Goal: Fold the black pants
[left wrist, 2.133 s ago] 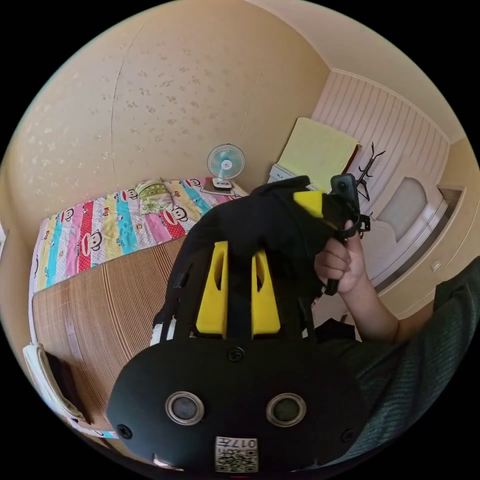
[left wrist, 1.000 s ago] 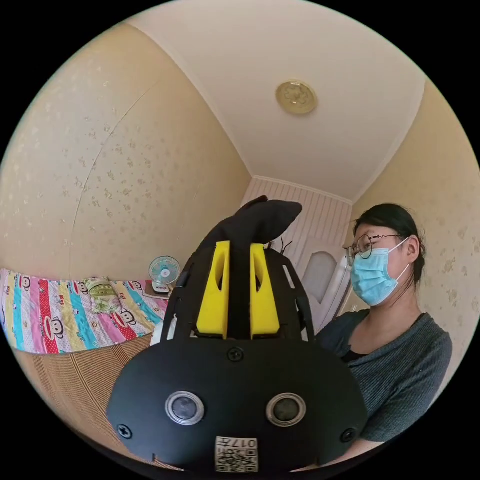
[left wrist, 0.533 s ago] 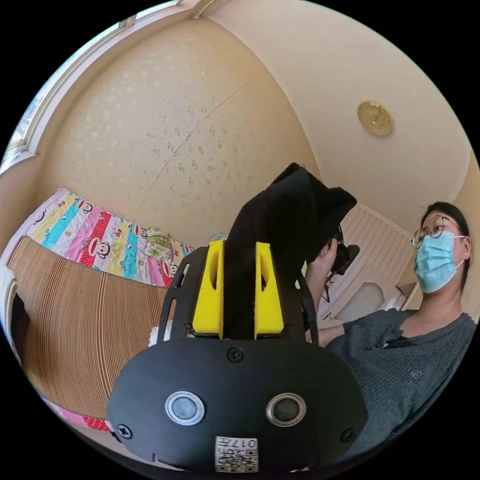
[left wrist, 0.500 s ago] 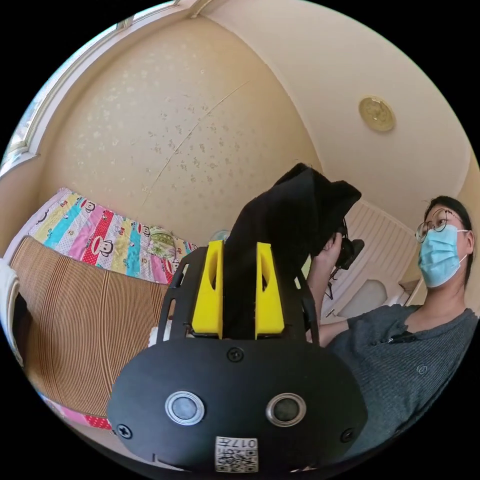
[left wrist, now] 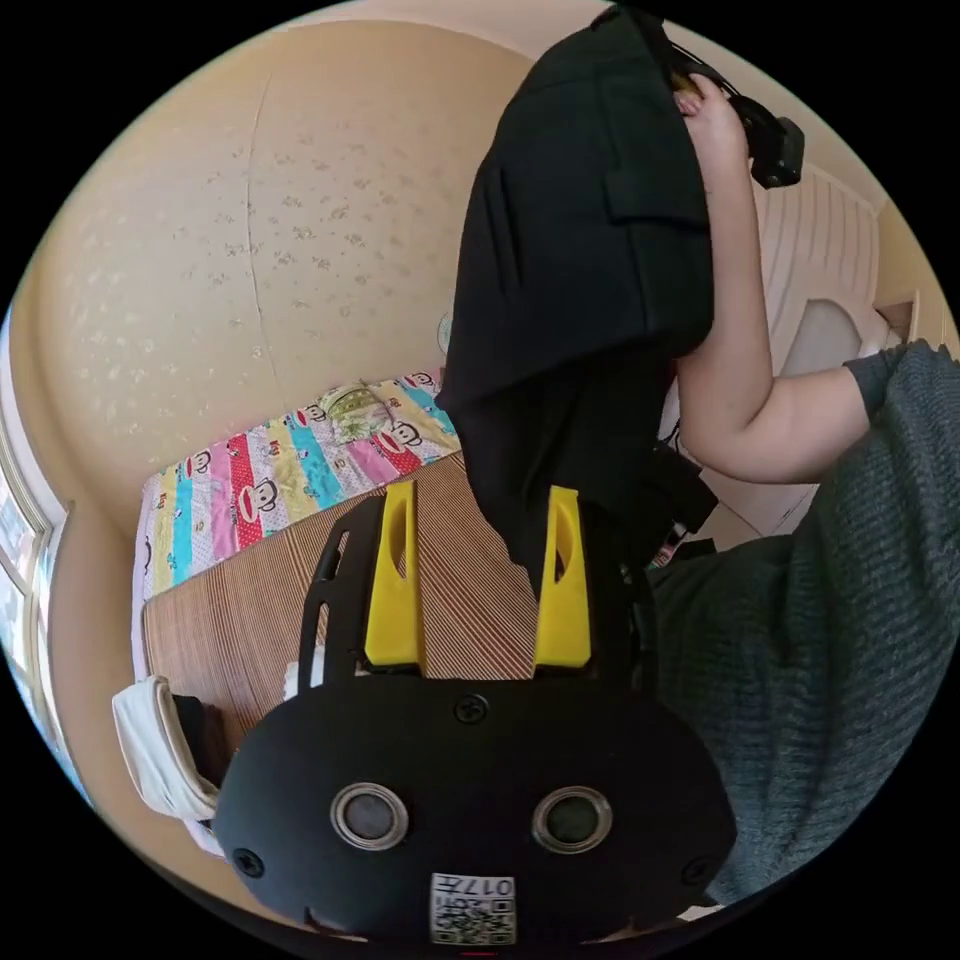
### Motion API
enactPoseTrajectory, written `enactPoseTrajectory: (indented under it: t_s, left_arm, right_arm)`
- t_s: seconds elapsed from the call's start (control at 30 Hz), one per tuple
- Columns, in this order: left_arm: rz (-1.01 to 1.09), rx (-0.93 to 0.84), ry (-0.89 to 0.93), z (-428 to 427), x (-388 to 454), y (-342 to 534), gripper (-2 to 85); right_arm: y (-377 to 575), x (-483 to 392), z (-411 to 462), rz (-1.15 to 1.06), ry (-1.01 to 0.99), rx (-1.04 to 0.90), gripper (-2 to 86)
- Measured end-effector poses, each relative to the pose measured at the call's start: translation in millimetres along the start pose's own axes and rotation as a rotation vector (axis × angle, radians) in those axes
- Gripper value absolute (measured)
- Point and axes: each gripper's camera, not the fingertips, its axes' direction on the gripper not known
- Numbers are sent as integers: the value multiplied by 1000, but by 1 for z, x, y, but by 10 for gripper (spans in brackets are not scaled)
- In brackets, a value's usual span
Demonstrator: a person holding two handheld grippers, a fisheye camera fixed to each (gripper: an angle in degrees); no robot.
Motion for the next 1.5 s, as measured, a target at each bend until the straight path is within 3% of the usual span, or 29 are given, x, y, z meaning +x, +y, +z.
enactPoseTrajectory:
  t_s: [0.17,0.3,0.43,0.53,0.6,0.73,0.83,1.0,1.17,1.3,1.4,1.5]
  left_arm:
    - [41,234,-191,-34,29,-25,164]
    - [106,369,-228,-65,35,-54,79]
    - [-49,626,-140,-130,-7,-64,34]
    - [-193,796,19,-182,-62,-70,29]
    - [-183,869,84,-211,-85,-78,28]
    - [-109,955,123,-261,-109,-107,25]
    - [-157,976,30,-280,-115,-134,26]
    - [-148,996,-55,-281,-161,-179,30]
    - [-238,741,-149,-216,-278,-274,35]
    - [-435,396,-154,-81,-456,-383,65]
    - [-582,116,-113,14,-562,-392,71]
    - [-601,-148,-88,97,-601,-344,79]
  right_arm:
    - [-20,7,-1,52,-60,-1,47]
    - [-35,14,8,53,-79,-43,47]
    - [-49,33,13,51,-53,-75,46]
    - [-61,58,14,78,-114,-111,45]
    - [-69,77,12,119,-204,-134,41]
    - [-84,83,17,108,-264,-138,33]
    - [-99,77,47,29,-212,-208,24]
    - [-94,104,150,8,-111,-323,21]
    - [-57,209,346,150,39,-598,18]
    - [36,341,557,278,256,-834,13]
    - [115,399,617,469,397,-1022,8]
    - [205,412,630,509,214,-1134,7]
